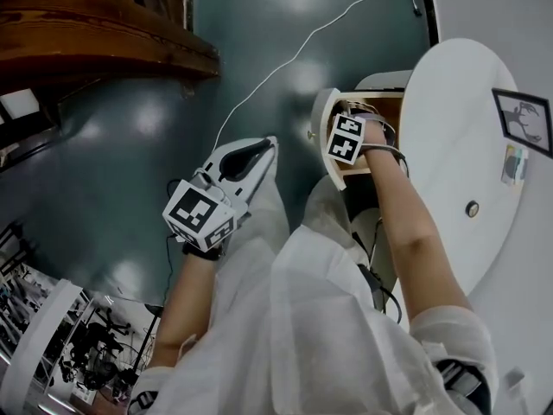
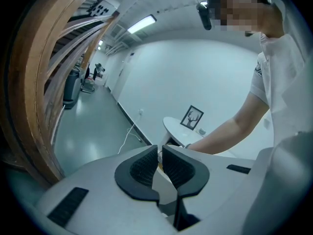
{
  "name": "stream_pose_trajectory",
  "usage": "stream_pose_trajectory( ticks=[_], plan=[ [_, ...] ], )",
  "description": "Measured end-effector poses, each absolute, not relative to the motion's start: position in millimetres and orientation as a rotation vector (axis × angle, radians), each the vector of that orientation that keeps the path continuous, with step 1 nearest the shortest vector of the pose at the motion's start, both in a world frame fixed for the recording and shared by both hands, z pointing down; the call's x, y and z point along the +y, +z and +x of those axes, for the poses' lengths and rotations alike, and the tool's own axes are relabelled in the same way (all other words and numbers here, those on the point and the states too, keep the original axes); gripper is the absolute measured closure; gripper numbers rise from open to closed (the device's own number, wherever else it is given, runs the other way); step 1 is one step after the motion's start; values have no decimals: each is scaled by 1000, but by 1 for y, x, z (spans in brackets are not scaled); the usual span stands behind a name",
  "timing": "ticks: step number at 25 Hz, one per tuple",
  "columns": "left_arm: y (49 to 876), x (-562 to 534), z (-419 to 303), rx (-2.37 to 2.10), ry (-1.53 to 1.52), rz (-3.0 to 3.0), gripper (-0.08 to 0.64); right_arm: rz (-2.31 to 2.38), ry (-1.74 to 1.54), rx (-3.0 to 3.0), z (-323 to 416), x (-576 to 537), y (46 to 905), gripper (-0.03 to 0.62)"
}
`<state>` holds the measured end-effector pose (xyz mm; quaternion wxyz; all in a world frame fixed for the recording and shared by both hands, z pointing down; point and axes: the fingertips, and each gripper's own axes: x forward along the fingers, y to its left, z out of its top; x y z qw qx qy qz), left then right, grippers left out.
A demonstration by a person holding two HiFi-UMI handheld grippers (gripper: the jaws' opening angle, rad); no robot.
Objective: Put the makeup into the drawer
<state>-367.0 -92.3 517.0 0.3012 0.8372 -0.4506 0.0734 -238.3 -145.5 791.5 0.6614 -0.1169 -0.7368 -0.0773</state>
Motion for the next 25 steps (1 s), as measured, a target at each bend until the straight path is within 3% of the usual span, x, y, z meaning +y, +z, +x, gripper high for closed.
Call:
stream_pose_trajectory(
  ticks=[25],
  plan=[
    [527,-104,-349,-1147,207,2234,523,-128,24,-1768,-234,-161,790,287]
  ],
)
